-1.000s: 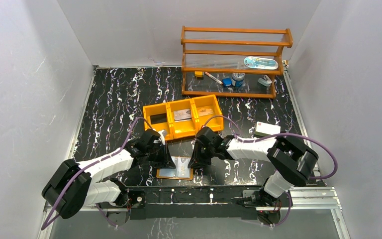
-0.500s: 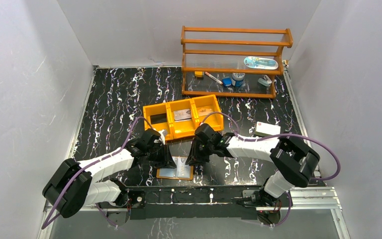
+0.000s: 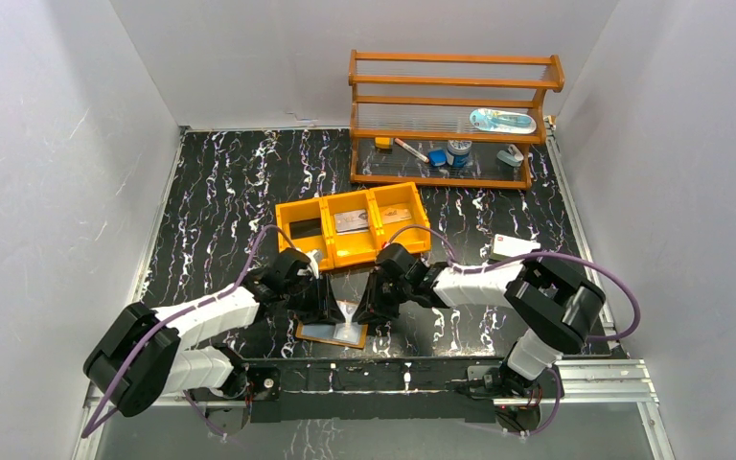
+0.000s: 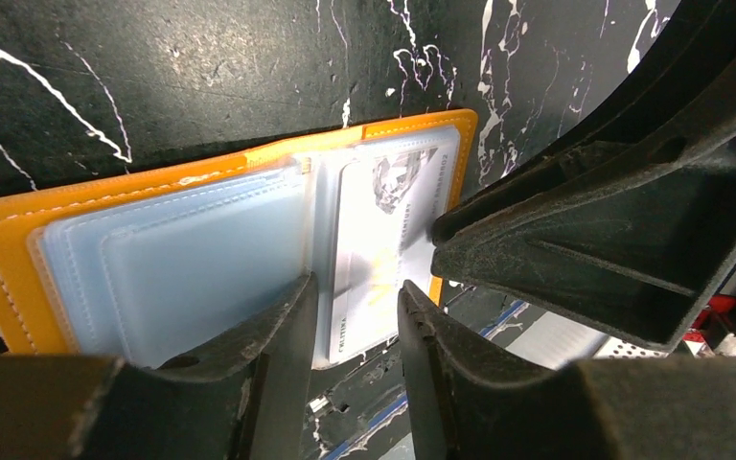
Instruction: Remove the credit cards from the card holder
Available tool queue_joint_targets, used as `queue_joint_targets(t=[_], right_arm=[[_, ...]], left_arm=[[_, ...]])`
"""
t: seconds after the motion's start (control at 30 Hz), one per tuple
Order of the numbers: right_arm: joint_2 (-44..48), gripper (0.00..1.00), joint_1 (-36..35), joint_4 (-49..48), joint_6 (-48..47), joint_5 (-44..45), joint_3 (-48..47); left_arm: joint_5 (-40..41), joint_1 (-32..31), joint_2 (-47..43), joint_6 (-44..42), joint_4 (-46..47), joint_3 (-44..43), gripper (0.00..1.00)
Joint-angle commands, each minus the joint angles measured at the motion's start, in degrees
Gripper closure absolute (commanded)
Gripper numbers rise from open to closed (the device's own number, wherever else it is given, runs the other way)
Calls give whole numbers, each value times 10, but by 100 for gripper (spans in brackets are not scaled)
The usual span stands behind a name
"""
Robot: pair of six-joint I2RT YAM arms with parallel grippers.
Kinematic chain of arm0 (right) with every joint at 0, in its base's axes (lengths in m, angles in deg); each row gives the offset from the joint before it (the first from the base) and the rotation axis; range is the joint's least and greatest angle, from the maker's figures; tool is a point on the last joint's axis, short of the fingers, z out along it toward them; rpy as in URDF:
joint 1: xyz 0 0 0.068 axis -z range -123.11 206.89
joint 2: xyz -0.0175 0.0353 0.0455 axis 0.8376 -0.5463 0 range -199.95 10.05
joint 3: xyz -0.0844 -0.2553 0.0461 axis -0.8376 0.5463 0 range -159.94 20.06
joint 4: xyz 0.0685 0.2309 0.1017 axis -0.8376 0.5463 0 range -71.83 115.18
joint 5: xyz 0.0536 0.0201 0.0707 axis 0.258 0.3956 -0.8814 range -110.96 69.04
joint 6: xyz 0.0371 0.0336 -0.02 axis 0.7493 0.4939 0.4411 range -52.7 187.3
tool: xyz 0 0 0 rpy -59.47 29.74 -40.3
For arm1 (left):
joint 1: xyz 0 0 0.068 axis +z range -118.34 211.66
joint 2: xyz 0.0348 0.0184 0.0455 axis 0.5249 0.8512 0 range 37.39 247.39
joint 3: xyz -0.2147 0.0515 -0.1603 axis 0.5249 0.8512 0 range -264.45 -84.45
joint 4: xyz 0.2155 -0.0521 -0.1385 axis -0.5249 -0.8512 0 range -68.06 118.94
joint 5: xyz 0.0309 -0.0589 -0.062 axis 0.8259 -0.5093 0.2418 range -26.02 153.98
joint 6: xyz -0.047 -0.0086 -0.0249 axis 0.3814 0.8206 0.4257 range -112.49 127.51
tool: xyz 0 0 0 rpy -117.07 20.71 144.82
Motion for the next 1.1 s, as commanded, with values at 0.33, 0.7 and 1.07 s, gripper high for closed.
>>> queue_joint_targets(t=[0.33,0.7,1.07], right_arm=[[-27,71,-3,-6,13,14,38],[16,70,-3,37,-19,40,6],[94,59,-3,126,-40,86,-28]], left_arm=[[-70,-1,42,124,190,108,62],[-36,-1,11,93,103,69,100],[-20,-2,-19,89,78,58,100]])
